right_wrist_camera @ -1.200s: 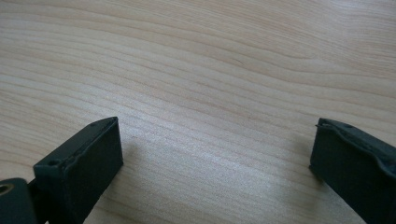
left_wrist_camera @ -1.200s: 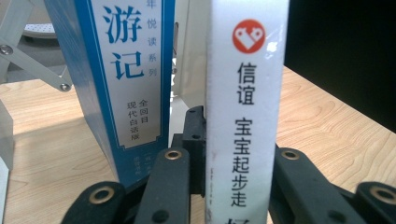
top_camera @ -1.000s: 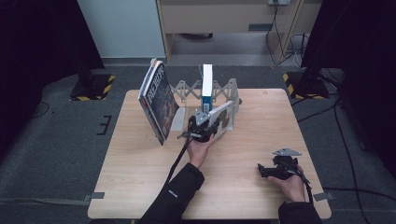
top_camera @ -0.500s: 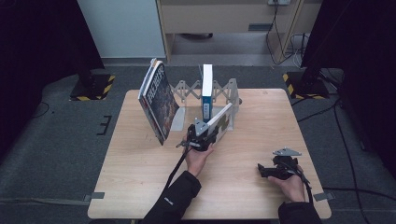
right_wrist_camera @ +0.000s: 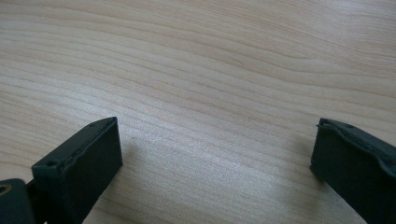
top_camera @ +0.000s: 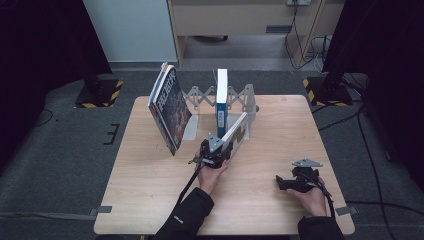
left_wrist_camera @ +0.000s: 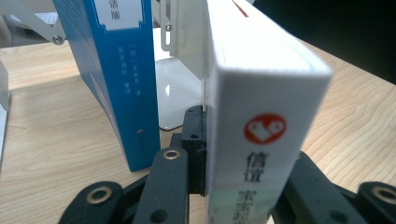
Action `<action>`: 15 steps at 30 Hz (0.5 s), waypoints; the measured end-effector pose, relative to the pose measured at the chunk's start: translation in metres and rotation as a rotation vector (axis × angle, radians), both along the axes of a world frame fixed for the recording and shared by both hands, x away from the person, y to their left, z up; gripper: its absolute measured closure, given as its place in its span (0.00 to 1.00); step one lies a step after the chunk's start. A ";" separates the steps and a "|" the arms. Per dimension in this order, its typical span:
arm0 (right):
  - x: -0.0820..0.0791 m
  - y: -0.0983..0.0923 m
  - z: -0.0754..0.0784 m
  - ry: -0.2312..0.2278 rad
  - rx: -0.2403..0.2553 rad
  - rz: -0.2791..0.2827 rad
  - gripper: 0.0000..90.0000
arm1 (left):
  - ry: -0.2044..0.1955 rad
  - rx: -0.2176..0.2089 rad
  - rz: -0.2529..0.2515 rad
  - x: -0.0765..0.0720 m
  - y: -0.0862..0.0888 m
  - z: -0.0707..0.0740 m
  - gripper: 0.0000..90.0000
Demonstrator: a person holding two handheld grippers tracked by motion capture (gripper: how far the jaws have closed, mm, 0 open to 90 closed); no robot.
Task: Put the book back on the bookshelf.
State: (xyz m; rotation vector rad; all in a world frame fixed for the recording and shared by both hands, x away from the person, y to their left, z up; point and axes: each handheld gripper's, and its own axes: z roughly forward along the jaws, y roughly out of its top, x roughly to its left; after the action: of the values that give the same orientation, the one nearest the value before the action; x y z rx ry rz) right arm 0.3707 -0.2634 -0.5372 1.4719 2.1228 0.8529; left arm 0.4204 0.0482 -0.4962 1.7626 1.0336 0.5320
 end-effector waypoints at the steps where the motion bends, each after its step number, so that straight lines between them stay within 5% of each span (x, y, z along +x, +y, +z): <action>1: 0.000 0.000 0.000 0.000 0.000 -0.001 0.02 | 0.003 -0.002 0.000 0.000 -0.001 -0.001 0.82; 15: 0.000 0.000 0.000 -0.004 0.000 -0.001 0.02 | 0.008 0.009 -0.008 0.005 -0.008 -0.011 0.80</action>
State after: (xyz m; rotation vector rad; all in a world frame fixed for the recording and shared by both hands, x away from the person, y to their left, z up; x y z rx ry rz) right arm 0.3709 -0.2632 -0.5375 1.4705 2.1191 0.8544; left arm 0.4250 0.0400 -0.5074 1.7780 1.0312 0.5258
